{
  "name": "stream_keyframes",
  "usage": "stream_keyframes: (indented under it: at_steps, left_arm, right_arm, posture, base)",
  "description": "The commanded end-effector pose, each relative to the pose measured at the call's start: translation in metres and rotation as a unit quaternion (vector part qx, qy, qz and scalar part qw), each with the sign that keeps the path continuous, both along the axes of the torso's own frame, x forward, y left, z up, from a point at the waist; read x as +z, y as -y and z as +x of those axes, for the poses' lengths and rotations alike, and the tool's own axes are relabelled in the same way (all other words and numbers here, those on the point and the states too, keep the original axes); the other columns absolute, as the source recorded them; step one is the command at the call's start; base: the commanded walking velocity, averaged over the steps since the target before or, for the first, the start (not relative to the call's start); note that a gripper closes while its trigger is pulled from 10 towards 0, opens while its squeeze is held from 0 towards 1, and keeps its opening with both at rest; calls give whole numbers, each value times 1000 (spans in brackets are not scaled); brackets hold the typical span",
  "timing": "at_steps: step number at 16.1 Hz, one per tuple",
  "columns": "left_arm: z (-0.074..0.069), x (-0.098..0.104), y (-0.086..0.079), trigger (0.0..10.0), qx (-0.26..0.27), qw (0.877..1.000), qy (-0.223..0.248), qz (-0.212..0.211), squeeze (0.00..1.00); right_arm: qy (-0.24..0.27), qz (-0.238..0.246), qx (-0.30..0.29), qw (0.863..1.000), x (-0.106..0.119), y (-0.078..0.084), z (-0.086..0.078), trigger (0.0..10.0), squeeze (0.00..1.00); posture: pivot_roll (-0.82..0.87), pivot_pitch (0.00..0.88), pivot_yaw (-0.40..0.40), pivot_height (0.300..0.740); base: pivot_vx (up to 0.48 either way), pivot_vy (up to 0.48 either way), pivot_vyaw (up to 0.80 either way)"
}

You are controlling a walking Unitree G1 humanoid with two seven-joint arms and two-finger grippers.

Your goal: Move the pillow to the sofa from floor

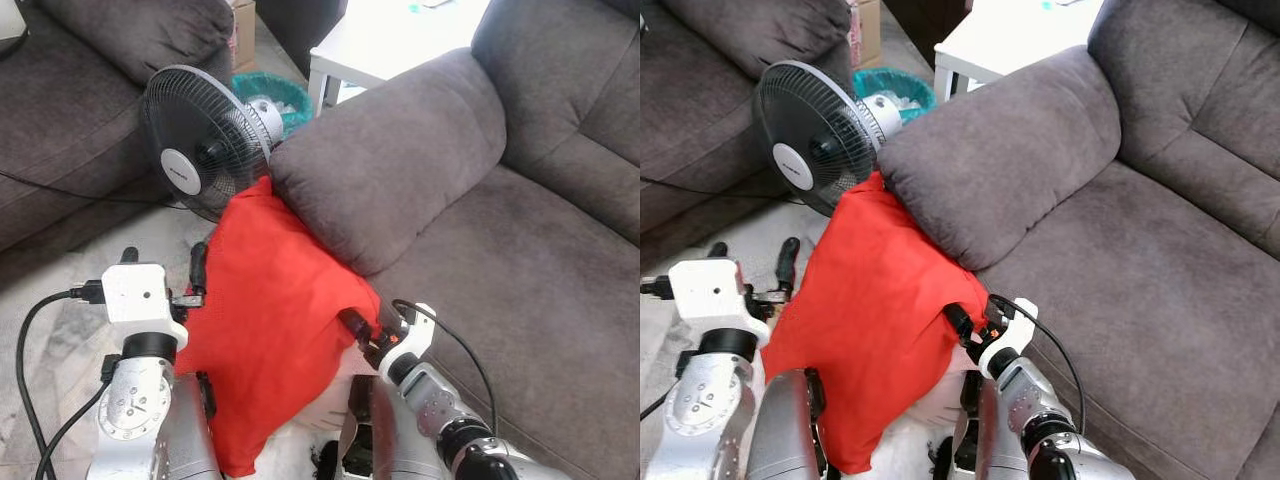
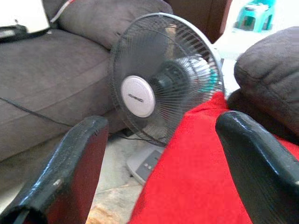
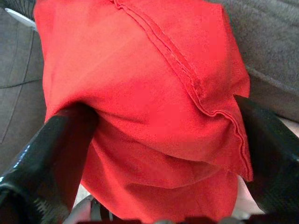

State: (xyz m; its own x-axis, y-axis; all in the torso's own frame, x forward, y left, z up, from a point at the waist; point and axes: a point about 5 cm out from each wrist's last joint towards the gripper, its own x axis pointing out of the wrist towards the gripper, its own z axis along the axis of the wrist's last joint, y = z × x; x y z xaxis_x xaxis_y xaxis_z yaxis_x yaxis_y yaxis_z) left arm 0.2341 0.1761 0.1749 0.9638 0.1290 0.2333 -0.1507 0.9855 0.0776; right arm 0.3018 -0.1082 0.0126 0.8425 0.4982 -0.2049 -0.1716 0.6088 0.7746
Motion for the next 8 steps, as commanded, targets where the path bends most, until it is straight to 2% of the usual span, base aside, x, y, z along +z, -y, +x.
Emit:
stream_keyframes:
  at_steps: [1,8]
  left_arm:
    - [-4,2,6,10000,-10,1000,-1,-6,0]
    - [-3,3,10,10000,-8,1000,0,-14,0]
  right_arm:
    - [1,3,8,1000,-2,-1,-2,0,0]
    - [24,36,-4,999,4,-2,0,0,0]
  posture:
    - [366,227,-213,537]
    - [355,233,-227,537]
  base:
    - [0,0,0]
    - [0,0,0]
